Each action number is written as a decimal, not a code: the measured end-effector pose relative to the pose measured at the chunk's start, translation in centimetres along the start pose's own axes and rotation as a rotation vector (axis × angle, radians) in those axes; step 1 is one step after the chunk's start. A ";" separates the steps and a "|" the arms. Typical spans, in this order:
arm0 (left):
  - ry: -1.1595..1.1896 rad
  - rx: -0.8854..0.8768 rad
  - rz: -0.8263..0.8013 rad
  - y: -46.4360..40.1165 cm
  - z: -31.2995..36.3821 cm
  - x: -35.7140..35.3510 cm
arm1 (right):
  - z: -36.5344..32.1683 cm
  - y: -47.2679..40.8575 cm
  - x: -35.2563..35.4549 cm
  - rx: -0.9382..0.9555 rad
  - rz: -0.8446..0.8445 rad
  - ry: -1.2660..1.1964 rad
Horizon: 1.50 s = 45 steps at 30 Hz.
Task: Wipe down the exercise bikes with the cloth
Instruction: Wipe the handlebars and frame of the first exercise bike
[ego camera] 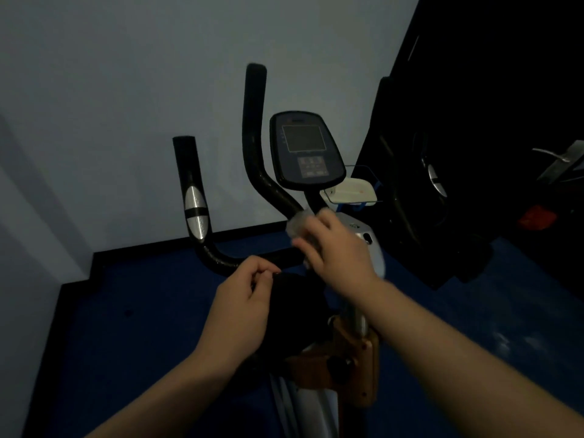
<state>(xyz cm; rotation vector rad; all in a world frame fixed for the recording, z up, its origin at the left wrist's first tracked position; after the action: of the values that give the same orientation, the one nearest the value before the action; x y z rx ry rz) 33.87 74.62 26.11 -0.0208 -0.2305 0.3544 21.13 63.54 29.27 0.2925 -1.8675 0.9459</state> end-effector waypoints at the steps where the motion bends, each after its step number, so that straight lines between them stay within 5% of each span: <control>1: 0.007 0.006 0.004 0.0 0.0 0.0 | 0.0 -1.4 0.1 -0.016 0.011 -0.001; 6: 0.031 0.034 0.009 0.3 -0.1 -0.1 | 0.0 1.1 -0.9 -0.225 0.092 -0.160; 12: 0.050 0.027 0.019 0.3 0.3 -0.1 | 0.7 2.3 1.4 -0.103 0.017 -0.372; 17: 0.039 0.044 0.021 0.4 0.3 0.0 | -0.1 2.6 -0.1 -0.129 0.197 -0.203; 26: 0.029 0.047 0.030 0.4 0.3 0.0 | 0.0 -4.3 -0.5 -0.106 -0.044 -0.246; 34: 0.064 0.077 0.037 0.3 0.0 -0.1 | -0.3 3.1 -1.0 -0.337 0.225 -0.353; 41: 0.048 0.089 0.039 0.3 0.1 0.0 | 0.2 -1.2 -0.5 -0.436 0.294 -0.315; 45: 0.039 0.091 0.042 0.4 0.0 -0.1 | -0.7 4.4 -1.4 -0.476 0.354 -0.455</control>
<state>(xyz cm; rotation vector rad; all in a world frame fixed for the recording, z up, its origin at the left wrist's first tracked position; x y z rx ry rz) 33.63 74.95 26.11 0.0573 -0.1758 0.4060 19.77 66.75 26.09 -0.1331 -2.5546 0.6599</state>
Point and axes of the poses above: each hand's wrist, its own y-axis away from the middle knuckle, its own x-axis out of the back of the hand, z = x × y, the point moved 4 cm from there along -y, towards the middle knuckle, and after that the axes turned 2 degrees about y, right-handed, at the moved point
